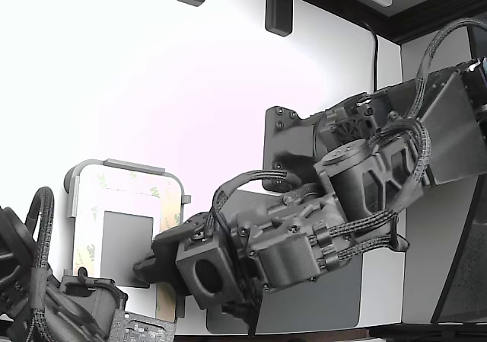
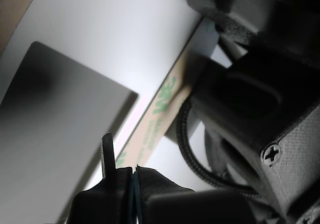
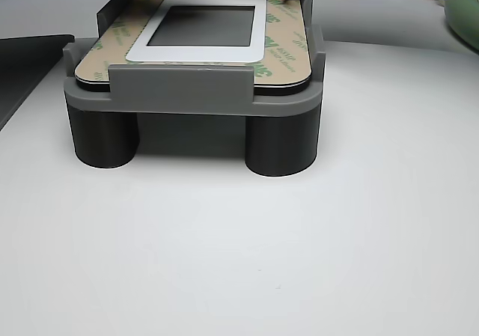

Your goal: Peel off protective film from adhesive tape.

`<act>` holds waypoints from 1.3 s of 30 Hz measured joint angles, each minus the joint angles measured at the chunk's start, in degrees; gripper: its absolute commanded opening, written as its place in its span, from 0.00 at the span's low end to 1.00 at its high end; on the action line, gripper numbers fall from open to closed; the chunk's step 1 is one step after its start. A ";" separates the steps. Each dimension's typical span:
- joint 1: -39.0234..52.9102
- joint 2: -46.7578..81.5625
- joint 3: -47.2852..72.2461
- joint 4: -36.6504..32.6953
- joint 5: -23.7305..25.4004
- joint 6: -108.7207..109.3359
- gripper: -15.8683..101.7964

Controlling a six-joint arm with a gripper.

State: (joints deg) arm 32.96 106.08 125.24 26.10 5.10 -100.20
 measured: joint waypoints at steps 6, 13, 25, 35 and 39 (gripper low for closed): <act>2.02 -2.46 -0.88 -0.26 -0.35 1.58 0.05; 4.66 -2.90 -0.62 -0.62 2.02 2.02 0.05; 6.59 -4.39 -0.09 -2.02 3.08 -2.11 0.05; 6.94 -6.86 -2.20 -1.93 2.90 -3.43 0.05; 7.03 -8.09 -4.04 -0.70 2.72 -3.60 0.05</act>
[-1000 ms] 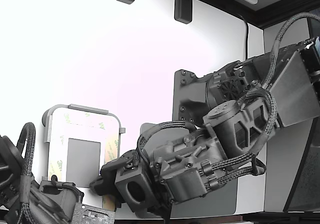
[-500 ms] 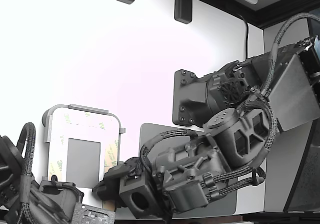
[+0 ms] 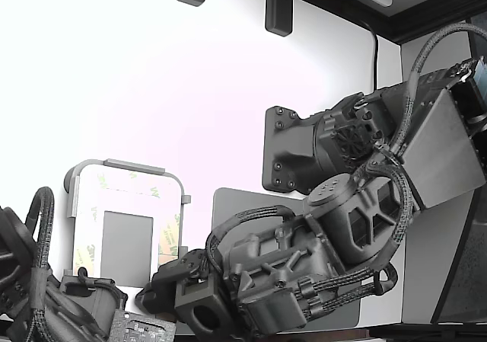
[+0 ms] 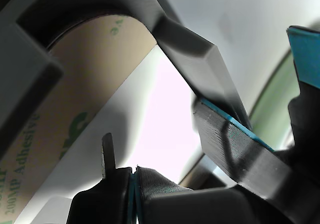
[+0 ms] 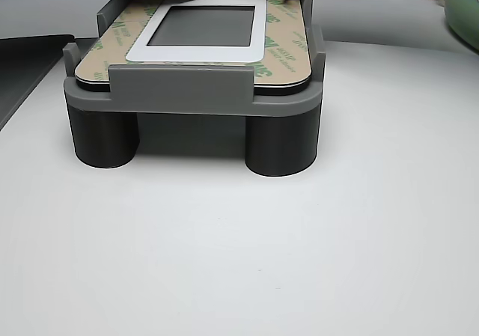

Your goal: Peel off protective film from adhesive tape.

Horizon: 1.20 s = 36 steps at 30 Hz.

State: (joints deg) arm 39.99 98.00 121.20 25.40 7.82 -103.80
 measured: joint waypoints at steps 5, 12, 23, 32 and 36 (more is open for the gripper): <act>0.09 -0.70 -1.14 0.53 -0.44 0.70 0.05; 0.18 -1.49 -1.93 1.05 -0.70 1.49 0.05; 0.26 -1.93 -2.46 2.11 -0.79 2.81 0.05; 0.26 -2.64 -4.39 4.83 -0.79 3.69 0.05; 0.26 -2.64 -4.39 4.92 -0.88 4.13 0.05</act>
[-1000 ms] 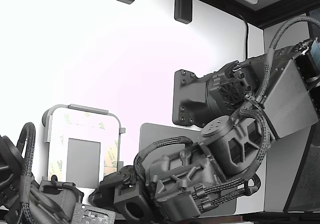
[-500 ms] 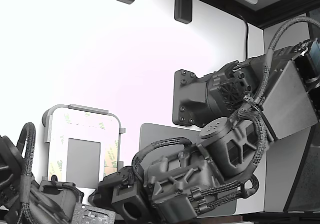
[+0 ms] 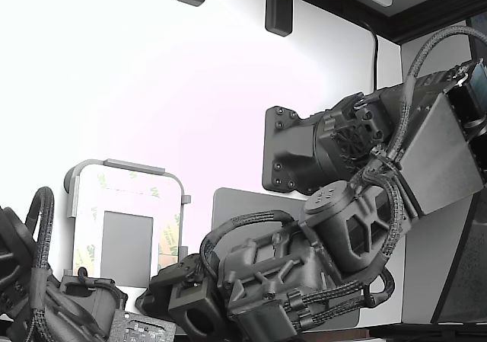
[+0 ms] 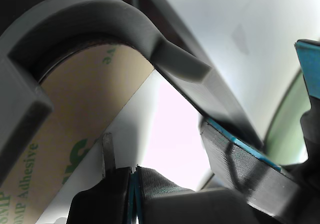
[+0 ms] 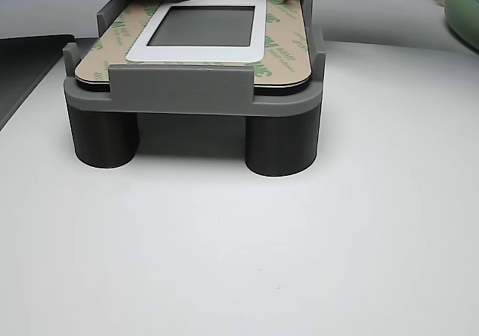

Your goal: Peel off protective film from adhesive tape.

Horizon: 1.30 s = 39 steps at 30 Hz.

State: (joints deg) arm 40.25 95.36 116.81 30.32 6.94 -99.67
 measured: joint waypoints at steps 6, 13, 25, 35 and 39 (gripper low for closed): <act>0.35 -0.09 -0.18 0.44 0.09 0.53 0.05; 0.79 -0.18 -0.79 1.41 0.70 0.88 0.05; 0.79 -0.18 -1.67 2.55 0.70 0.44 0.05; 0.79 -0.26 -1.76 2.55 0.26 -1.58 0.05; 0.79 -0.26 -2.29 3.16 0.26 -1.76 0.05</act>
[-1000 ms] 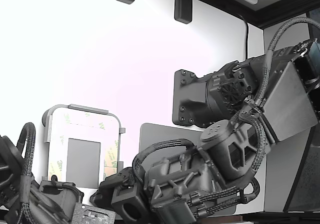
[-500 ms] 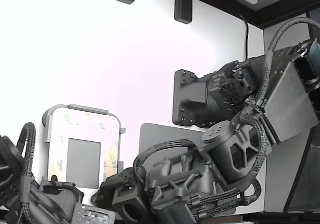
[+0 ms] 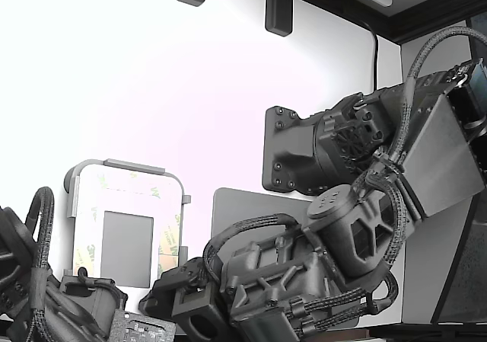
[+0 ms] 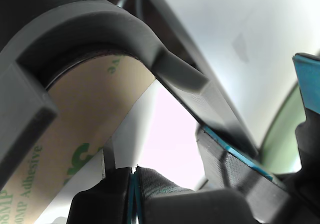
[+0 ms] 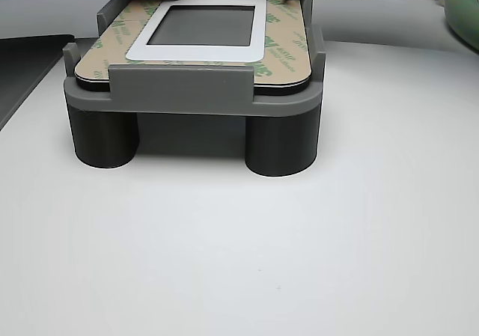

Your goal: Peel off protective film from adhesive tape.

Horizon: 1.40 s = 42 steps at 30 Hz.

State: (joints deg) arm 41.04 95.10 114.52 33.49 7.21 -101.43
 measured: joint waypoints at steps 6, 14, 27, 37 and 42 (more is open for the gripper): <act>0.00 0.00 -0.62 0.26 -0.09 -0.53 0.05; -0.44 0.00 0.53 -1.49 -0.88 -1.23 0.05; -1.23 -0.44 1.32 -2.46 -1.67 -0.35 0.05; -1.23 -0.26 1.49 -2.02 -1.67 1.67 0.05; -1.23 -0.26 1.14 -1.41 -1.58 1.93 0.05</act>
State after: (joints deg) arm 39.81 94.83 115.66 32.08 5.62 -99.49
